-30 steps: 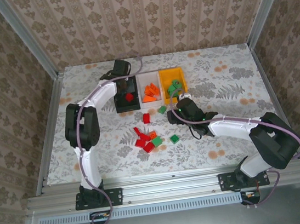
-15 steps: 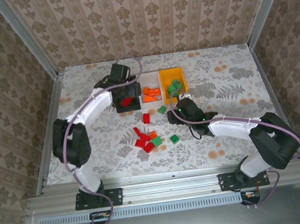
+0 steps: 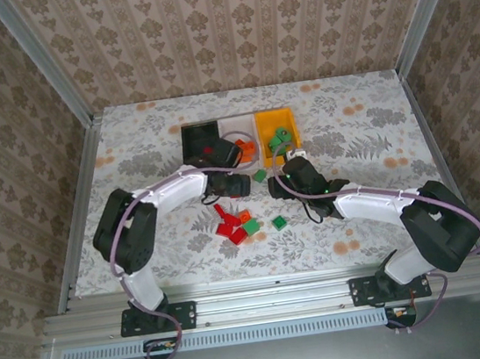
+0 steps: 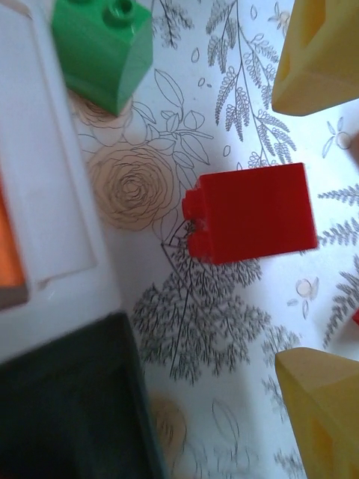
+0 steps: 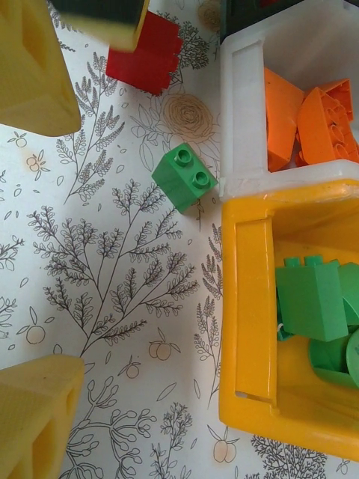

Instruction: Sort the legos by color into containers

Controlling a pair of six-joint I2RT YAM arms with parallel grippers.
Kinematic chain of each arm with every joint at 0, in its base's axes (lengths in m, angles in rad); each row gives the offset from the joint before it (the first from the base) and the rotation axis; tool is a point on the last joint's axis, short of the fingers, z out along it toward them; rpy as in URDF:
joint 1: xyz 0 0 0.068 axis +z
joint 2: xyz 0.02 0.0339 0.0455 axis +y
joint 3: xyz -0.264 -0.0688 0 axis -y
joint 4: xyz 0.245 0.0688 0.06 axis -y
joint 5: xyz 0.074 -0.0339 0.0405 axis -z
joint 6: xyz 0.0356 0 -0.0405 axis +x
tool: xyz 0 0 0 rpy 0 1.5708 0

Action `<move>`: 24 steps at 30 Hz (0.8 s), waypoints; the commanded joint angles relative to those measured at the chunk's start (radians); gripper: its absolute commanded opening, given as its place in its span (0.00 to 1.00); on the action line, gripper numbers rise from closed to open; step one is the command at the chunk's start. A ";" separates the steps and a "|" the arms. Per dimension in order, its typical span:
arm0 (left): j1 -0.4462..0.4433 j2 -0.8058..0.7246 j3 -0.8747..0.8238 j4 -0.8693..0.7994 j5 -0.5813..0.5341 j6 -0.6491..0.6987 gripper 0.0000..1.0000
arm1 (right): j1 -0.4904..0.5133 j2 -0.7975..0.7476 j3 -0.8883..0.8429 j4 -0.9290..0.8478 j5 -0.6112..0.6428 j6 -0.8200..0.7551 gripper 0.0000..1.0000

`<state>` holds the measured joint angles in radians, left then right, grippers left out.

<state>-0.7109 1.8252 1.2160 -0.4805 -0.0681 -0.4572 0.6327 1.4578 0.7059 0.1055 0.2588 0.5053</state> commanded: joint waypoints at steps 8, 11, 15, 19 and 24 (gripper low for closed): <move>-0.036 0.102 0.055 0.009 -0.144 -0.023 0.53 | -0.004 -0.013 0.014 -0.009 0.021 0.006 0.78; -0.041 0.093 0.047 0.017 -0.182 -0.014 0.31 | -0.004 -0.014 0.014 -0.007 0.021 0.006 0.78; -0.045 0.060 0.038 0.019 -0.196 -0.001 0.19 | -0.004 -0.016 0.012 -0.007 0.019 0.005 0.78; -0.052 -0.041 0.043 0.004 -0.234 0.046 0.18 | -0.003 -0.014 0.011 -0.001 -0.001 0.004 0.78; 0.023 -0.114 0.108 -0.035 -0.307 0.145 0.18 | -0.002 0.020 0.006 0.113 -0.239 -0.013 0.78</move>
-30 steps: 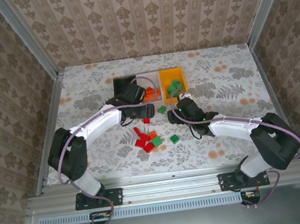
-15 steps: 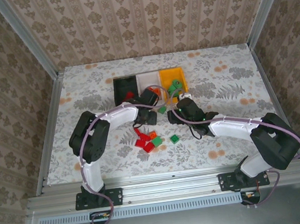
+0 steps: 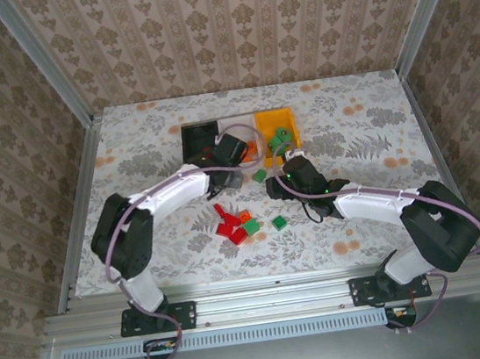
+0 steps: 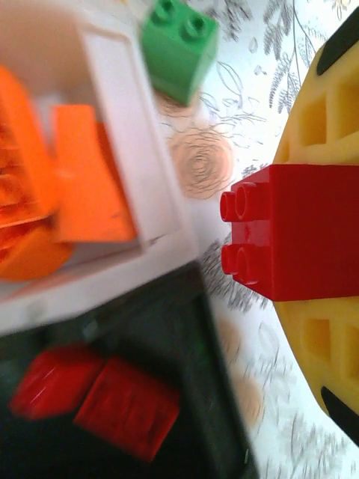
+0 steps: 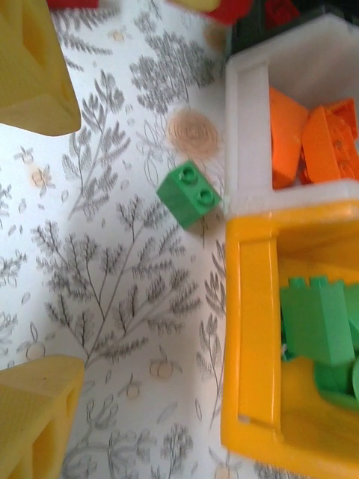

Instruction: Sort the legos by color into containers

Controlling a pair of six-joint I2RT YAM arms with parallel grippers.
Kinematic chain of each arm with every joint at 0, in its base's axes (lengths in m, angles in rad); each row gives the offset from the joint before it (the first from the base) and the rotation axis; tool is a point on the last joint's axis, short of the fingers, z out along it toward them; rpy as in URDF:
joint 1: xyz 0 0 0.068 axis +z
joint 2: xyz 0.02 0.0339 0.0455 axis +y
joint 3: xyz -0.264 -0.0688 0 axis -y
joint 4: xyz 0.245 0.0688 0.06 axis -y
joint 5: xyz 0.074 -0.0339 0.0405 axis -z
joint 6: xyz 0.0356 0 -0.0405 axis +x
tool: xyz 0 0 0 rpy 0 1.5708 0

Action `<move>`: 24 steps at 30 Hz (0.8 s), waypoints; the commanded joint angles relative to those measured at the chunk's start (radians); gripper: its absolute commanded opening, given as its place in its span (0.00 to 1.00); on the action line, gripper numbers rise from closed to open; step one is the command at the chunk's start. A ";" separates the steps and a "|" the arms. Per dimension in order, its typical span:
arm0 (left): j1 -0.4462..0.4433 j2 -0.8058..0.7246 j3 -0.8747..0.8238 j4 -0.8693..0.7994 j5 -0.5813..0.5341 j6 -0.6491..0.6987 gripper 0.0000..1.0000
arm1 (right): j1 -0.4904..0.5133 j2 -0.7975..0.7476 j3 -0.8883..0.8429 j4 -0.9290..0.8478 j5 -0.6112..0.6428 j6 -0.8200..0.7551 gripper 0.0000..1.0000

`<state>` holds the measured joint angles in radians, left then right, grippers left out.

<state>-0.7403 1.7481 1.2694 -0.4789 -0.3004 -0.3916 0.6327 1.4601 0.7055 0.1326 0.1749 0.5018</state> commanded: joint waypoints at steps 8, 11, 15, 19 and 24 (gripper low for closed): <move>0.224 0.119 0.257 -0.082 -0.014 0.125 0.17 | 0.002 0.027 -0.006 0.139 -0.214 0.000 0.82; 0.250 0.189 0.336 -0.096 0.011 0.131 0.17 | 0.002 0.021 -0.014 0.145 -0.196 0.003 0.87; 0.255 0.252 0.418 -0.122 0.022 0.141 0.20 | 0.002 0.007 -0.021 0.140 -0.167 0.000 1.00; 0.255 0.297 0.463 -0.131 0.016 0.149 0.23 | 0.002 -0.007 -0.028 0.144 -0.161 -0.003 1.00; 0.258 0.353 0.512 -0.151 0.016 0.146 0.33 | 0.001 -0.017 -0.029 0.137 -0.155 -0.005 1.00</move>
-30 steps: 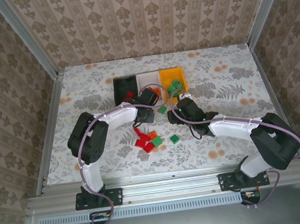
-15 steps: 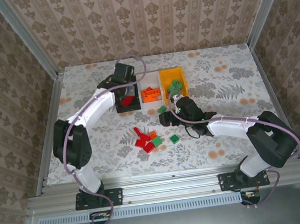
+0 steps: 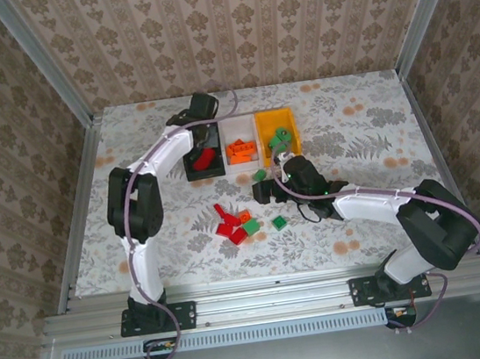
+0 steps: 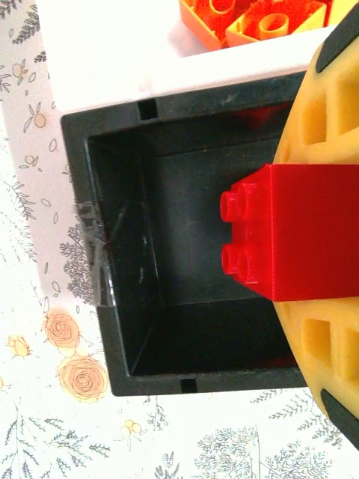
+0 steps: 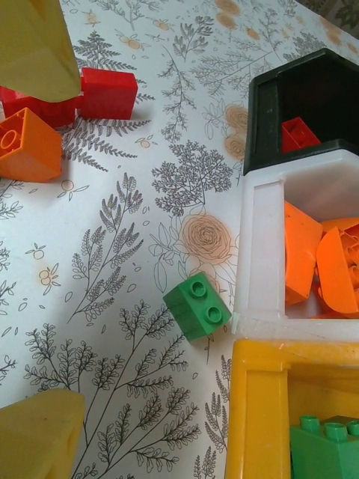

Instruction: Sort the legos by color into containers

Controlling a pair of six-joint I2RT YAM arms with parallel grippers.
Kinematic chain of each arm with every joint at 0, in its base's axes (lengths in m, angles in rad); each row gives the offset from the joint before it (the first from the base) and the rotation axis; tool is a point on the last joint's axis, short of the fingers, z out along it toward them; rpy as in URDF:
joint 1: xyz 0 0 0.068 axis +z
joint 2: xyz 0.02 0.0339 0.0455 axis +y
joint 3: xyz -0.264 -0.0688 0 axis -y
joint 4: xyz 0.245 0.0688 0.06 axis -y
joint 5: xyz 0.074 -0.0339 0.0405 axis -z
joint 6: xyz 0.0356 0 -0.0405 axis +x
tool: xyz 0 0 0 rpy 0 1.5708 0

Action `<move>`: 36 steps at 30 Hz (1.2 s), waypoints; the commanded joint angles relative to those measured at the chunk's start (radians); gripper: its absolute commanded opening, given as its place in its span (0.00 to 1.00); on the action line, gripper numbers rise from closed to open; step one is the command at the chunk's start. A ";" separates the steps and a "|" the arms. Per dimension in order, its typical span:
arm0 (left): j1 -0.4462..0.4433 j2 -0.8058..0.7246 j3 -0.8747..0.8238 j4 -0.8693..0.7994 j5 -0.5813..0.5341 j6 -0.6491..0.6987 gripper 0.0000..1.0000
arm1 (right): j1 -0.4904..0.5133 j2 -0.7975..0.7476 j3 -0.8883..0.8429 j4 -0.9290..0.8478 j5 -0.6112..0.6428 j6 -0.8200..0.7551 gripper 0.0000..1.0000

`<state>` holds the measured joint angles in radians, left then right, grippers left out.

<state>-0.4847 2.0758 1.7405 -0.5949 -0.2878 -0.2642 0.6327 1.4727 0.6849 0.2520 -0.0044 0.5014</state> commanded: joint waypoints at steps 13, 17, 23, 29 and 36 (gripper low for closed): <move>-0.009 -0.134 -0.050 -0.024 0.063 -0.052 0.70 | 0.002 -0.043 -0.009 0.001 0.042 -0.006 1.00; -0.061 -0.343 -0.328 0.041 0.126 -0.132 0.79 | 0.002 -0.049 -0.012 0.000 0.049 -0.007 1.00; -0.174 -0.572 -0.733 0.105 0.195 -0.470 0.78 | 0.002 -0.055 -0.016 0.002 0.057 -0.009 1.00; -0.246 -0.600 -0.862 0.186 0.147 -0.684 0.67 | 0.002 -0.038 -0.010 -0.002 0.058 -0.012 1.00; -0.262 -0.483 -0.833 0.185 0.123 -0.723 0.60 | 0.002 -0.070 -0.021 -0.010 0.064 -0.017 0.99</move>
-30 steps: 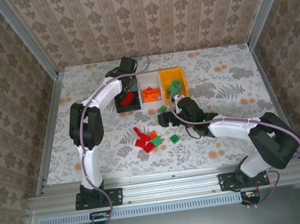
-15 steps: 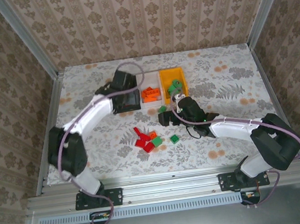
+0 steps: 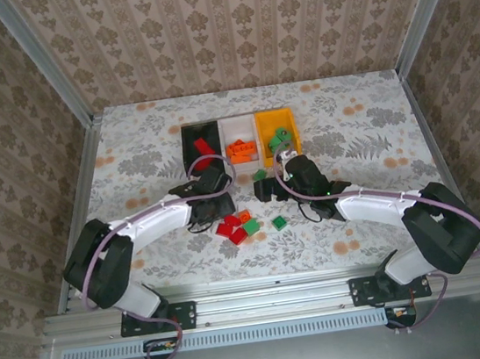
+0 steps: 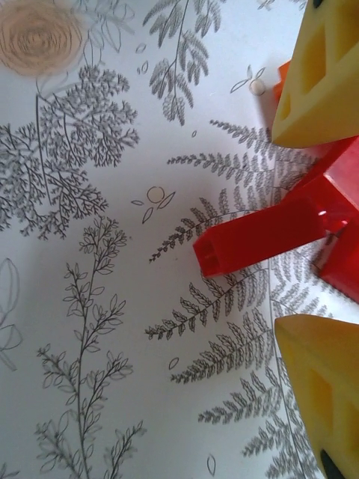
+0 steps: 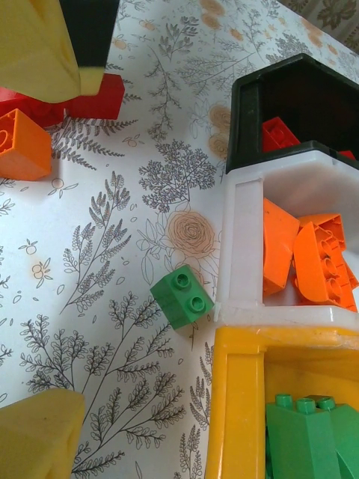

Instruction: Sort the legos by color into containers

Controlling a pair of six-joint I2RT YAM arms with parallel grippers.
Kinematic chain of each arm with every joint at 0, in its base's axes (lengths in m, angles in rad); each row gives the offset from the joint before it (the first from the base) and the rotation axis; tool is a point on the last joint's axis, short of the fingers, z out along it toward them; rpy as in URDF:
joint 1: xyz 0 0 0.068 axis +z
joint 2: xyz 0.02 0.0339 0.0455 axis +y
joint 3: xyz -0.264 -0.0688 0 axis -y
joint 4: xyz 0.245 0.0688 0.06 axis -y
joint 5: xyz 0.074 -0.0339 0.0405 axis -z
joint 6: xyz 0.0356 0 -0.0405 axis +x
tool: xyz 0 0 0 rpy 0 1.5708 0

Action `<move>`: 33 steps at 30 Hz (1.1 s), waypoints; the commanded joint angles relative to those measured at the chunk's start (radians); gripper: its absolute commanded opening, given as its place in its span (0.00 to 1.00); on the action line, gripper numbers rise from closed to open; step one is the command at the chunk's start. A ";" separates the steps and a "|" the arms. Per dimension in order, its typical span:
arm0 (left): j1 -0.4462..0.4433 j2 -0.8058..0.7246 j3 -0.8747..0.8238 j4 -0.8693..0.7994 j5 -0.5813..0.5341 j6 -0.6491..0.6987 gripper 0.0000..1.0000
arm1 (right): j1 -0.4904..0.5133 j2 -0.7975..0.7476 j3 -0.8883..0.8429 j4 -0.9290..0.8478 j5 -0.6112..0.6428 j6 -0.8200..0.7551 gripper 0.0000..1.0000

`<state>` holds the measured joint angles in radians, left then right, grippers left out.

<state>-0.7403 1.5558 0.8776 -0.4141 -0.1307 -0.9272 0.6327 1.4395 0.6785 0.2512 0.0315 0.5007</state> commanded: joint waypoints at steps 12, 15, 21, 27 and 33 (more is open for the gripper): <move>0.004 0.115 0.051 0.050 -0.122 -0.042 0.30 | 0.002 -0.037 -0.013 -0.009 0.022 -0.016 0.99; 0.017 0.131 0.060 0.054 -0.125 -0.026 0.18 | 0.002 -0.038 -0.013 -0.012 0.024 -0.017 0.98; 0.048 0.074 0.110 0.035 -0.142 0.078 0.01 | 0.002 -0.041 -0.014 -0.012 0.028 -0.019 0.98; 0.134 0.063 0.314 -0.025 -0.241 0.328 0.08 | 0.002 -0.014 -0.005 -0.007 0.027 -0.017 0.98; 0.257 0.274 0.530 0.014 -0.104 0.437 0.03 | 0.002 0.007 0.006 -0.013 0.026 -0.019 0.98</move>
<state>-0.5133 1.7363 1.3670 -0.3870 -0.2962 -0.5949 0.6327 1.4353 0.6765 0.2501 0.0410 0.4965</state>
